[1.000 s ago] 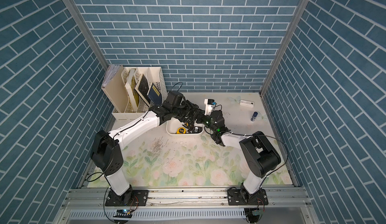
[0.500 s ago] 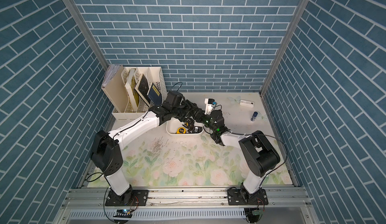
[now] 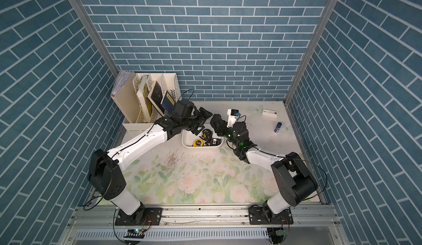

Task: Take the tape measure out of the storage box
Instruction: Place the tape measure at the center of the board.

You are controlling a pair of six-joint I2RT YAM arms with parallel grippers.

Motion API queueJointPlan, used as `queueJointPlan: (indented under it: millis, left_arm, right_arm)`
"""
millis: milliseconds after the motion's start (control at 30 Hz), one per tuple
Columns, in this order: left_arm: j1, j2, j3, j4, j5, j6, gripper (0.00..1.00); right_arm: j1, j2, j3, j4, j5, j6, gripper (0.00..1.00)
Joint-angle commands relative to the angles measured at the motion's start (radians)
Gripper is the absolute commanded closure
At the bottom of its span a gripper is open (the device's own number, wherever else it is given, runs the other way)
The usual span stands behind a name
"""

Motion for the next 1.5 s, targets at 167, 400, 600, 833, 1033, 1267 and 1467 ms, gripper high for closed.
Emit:
queueJointPlan:
  millis: [167,400,600,833,1033,1267,1467]
  left_arm:
    - [0.093,-0.052,0.053,-0.182,-0.253,0.152,0.1]
    - [0.138,-0.018,0.172,-0.252,-0.422,0.341,0.11]
    - [0.147,0.034,0.219,-0.302,-0.479,0.396,0.11]
    - [0.152,0.018,0.175,-0.296,-0.518,0.406,0.1]
    - [0.152,-0.006,0.13,-0.301,-0.546,0.403,0.1]
    - [0.153,-0.026,0.082,-0.28,-0.538,0.376,0.1]
    - [0.153,-0.037,0.068,-0.279,-0.545,0.372,0.1]
  right_arm:
    - [0.151,-0.193,0.098,-0.61,0.355,-0.427,1.0]
    - [0.444,-0.167,0.103,-1.004,0.873,-0.43,1.0]
    - [0.601,0.025,0.171,-1.208,1.187,-0.322,1.0]
    - [0.671,0.216,0.301,-1.26,1.24,-0.31,1.0]
    - [0.677,0.278,0.346,-1.337,1.17,-0.265,1.0]
    - [0.685,0.315,0.352,-1.427,0.983,-0.227,1.0]
    - [0.684,0.331,0.375,-1.46,0.84,-0.248,1.0]
